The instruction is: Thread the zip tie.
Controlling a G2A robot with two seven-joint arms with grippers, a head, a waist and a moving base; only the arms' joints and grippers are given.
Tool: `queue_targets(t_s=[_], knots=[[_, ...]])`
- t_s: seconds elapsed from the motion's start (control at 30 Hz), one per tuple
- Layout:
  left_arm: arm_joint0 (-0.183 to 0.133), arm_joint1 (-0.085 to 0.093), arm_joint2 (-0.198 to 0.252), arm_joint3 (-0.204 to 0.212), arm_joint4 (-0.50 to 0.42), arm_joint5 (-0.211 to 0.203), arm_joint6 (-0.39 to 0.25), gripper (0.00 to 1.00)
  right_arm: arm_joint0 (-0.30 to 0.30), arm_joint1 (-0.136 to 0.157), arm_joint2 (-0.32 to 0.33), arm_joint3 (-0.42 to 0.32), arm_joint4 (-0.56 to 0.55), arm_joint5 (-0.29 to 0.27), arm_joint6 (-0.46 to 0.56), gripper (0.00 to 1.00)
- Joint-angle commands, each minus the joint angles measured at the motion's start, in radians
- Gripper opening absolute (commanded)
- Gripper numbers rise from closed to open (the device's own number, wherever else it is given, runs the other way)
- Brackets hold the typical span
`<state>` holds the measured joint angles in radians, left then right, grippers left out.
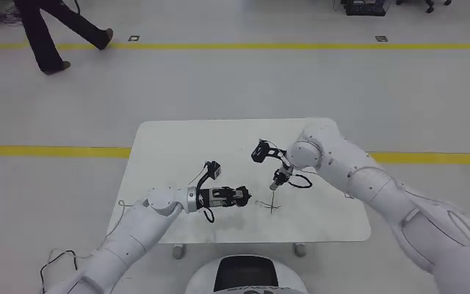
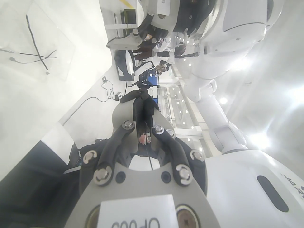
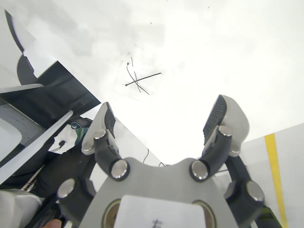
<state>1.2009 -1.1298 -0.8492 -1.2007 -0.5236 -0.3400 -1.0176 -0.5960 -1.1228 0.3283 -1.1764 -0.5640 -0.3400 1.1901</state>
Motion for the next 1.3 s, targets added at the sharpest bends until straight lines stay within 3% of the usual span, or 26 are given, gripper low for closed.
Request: queue_targets(t_s=[0.0,0.3,0.63,1.27], knots=[[0.0,0.0,0.0,0.0,0.0,0.0,0.0,0.0,-0.001,0.001,0.007,-0.001,0.0,0.0,0.001,1.0],[0.0,0.0,0.0,0.0,0.0,0.0,0.0,0.0,-0.021,0.003,0.0,0.004,-0.039,0.0,-0.035,1.0],[0.0,0.0,0.0,0.0,0.0,0.0,0.0,0.0,-0.027,0.032,-0.141,-0.054,-0.122,0.0,-0.14,1.0],[0.0,0.0,0.0,0.0,0.0,0.0,0.0,0.0,-0.051,0.025,-0.158,-0.075,-0.17,0.0,-0.182,1.0]])
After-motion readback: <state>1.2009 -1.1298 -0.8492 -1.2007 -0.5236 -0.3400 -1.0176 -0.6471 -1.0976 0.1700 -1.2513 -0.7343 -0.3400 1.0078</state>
